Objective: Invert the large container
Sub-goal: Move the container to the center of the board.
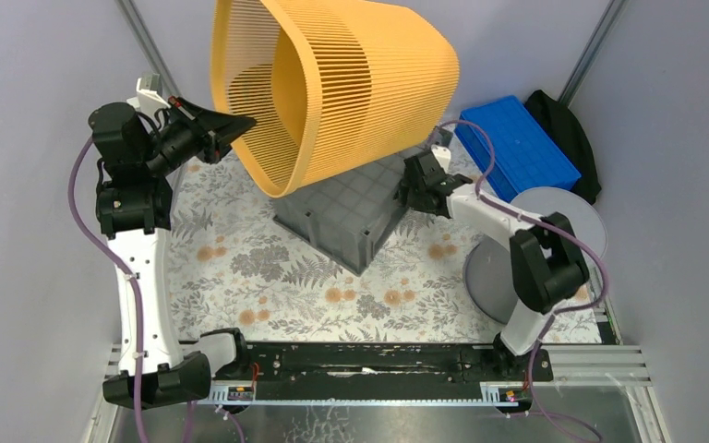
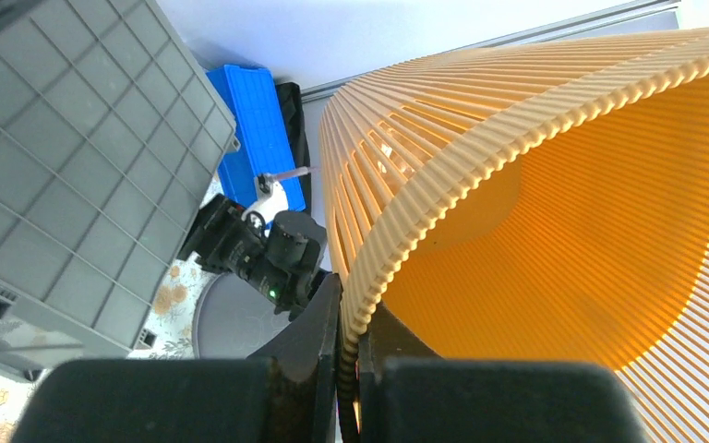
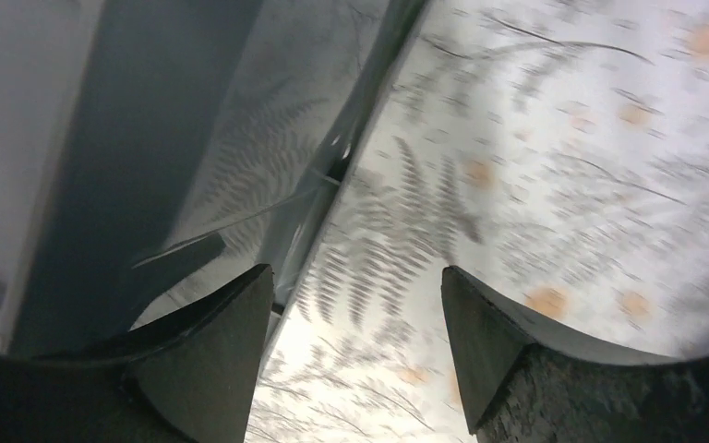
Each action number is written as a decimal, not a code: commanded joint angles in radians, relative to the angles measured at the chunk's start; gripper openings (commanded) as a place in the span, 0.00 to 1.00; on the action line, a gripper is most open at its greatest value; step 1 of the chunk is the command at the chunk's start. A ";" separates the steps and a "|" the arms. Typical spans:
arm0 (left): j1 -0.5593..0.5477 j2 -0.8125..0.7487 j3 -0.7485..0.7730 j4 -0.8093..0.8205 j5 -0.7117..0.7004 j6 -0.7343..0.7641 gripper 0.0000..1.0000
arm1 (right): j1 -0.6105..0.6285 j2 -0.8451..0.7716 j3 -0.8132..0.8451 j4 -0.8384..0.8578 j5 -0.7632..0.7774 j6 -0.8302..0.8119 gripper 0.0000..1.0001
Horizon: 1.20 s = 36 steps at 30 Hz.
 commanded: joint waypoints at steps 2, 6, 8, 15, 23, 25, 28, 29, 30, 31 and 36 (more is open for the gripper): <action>0.006 -0.031 -0.014 0.146 0.030 -0.049 0.00 | 0.012 0.097 0.095 0.259 -0.220 0.007 0.74; 0.005 -0.034 -0.033 0.158 0.031 -0.048 0.00 | 0.018 0.186 0.157 0.382 -0.369 0.010 0.74; 0.006 -0.036 -0.044 0.162 0.032 -0.046 0.00 | 0.037 0.238 0.214 0.415 -0.424 0.003 0.74; 0.006 -0.039 -0.076 0.174 0.032 -0.041 0.00 | 0.173 0.472 0.579 0.358 -0.611 -0.094 0.74; 0.009 -0.016 -0.011 0.113 0.027 0.005 0.00 | 0.175 0.316 0.419 0.223 -0.419 -0.062 0.77; 0.011 -0.009 0.019 0.083 0.024 0.030 0.00 | 0.169 0.189 0.272 0.216 -0.409 -0.065 0.78; 0.011 0.002 0.052 0.019 0.025 0.084 0.00 | 0.171 0.016 0.104 0.179 -0.459 -0.076 0.78; 0.009 0.004 0.059 -0.007 0.026 0.104 0.00 | 0.175 -0.047 0.046 0.176 -0.493 -0.077 0.78; 0.011 0.005 0.070 -0.037 0.019 0.129 0.00 | 0.186 -0.111 0.000 0.162 -0.522 -0.083 0.78; 0.009 0.006 0.084 -0.086 0.003 0.172 0.00 | 0.200 -0.170 -0.039 0.131 -0.544 -0.089 0.78; -0.004 -0.018 0.081 -0.339 -0.150 0.378 0.00 | 0.310 -0.518 -0.202 0.031 -0.596 -0.075 0.78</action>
